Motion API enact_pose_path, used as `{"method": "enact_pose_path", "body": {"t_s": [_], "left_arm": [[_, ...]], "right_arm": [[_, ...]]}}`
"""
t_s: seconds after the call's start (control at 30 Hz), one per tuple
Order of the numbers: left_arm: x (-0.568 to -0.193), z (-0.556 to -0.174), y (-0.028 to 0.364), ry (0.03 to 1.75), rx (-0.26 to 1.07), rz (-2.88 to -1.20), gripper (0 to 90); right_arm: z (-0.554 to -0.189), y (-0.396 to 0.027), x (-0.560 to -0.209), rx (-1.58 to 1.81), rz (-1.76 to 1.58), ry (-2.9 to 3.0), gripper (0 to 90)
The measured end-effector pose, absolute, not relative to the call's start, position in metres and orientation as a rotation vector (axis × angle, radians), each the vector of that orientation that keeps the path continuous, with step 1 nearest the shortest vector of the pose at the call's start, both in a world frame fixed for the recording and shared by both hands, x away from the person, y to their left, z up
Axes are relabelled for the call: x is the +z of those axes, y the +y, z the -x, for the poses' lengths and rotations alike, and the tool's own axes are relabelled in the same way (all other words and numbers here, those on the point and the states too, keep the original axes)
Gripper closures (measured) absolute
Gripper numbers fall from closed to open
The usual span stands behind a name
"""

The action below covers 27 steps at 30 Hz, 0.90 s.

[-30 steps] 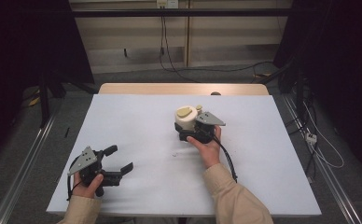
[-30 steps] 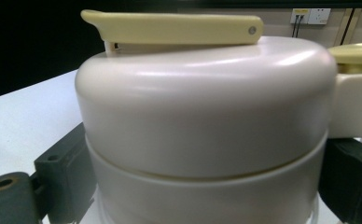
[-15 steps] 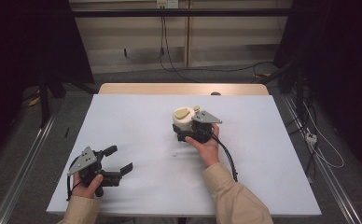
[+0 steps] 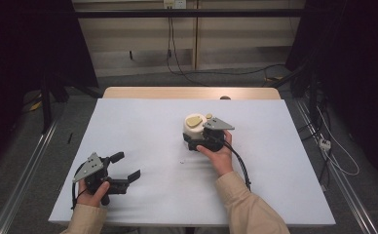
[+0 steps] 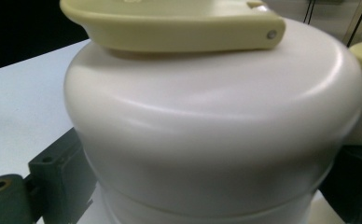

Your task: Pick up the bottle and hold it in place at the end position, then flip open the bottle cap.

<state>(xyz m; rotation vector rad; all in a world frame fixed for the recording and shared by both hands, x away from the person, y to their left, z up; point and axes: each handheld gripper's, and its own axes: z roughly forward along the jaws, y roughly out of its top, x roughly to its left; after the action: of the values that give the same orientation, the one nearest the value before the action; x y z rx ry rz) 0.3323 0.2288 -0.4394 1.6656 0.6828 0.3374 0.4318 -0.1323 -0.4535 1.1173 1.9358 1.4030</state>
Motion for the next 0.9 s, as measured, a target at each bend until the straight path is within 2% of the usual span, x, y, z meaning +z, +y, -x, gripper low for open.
{"method": "enact_pose_path", "body": {"t_s": [0.47, 0.9], "left_arm": [[-0.433, -0.343, 0.217, 0.739, 0.282, -1.682, 4.1], [-0.425, -0.356, 0.195, 0.746, 0.299, -1.741, 3.8]], "right_arm": [[-0.432, -0.132, -0.453, 1.396, -1.114, 1.939, 5.0], [-0.432, -0.132, -0.454, 1.390, -1.094, 1.949, 5.1]]}}
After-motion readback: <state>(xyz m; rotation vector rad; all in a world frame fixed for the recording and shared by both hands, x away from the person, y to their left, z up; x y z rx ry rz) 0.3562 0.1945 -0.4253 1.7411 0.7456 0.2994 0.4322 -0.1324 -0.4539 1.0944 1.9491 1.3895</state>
